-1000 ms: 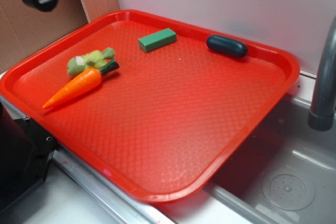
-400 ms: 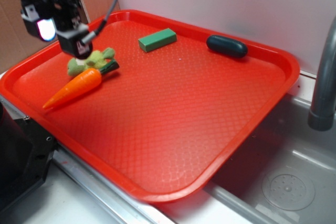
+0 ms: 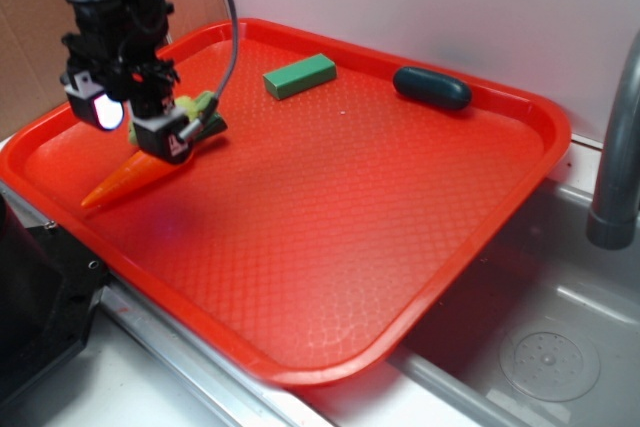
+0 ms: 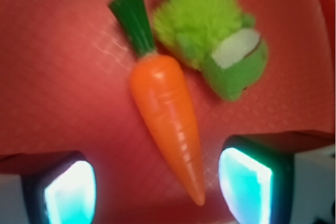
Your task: Grab the carrot.
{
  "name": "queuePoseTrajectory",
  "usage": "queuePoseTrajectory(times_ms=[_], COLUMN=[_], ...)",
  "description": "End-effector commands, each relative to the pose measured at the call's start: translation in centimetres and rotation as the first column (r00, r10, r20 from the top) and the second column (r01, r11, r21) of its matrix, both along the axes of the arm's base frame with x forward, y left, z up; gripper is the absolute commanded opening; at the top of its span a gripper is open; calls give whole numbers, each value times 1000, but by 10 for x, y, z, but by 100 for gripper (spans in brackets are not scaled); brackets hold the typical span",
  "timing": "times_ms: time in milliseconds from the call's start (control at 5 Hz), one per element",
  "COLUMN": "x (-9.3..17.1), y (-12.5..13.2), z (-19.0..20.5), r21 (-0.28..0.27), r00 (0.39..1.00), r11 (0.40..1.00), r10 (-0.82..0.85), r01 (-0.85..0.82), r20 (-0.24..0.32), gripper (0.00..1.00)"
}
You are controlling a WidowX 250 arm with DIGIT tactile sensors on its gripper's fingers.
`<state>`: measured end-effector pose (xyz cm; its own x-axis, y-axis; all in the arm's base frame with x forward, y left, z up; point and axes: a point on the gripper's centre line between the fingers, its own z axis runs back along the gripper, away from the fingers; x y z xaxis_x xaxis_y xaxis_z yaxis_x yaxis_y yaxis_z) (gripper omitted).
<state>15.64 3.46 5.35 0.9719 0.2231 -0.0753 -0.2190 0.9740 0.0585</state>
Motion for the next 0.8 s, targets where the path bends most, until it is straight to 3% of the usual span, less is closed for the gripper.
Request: queuePoseTrajectory(times_ms=[0, 200, 400, 600], x=[3, 1, -2, 0], y=[4, 2, 2, -2], z=[-33, -37, -32, -13], r21=[18, 22, 2, 0], r00=[999, 997, 995, 999], r11=[1000, 998, 997, 1000], r10=[12, 53, 81, 5], r01=[-12, -52, -81, -5], r20=[-39, -48, -52, -50], gripper=[100, 0, 0, 0])
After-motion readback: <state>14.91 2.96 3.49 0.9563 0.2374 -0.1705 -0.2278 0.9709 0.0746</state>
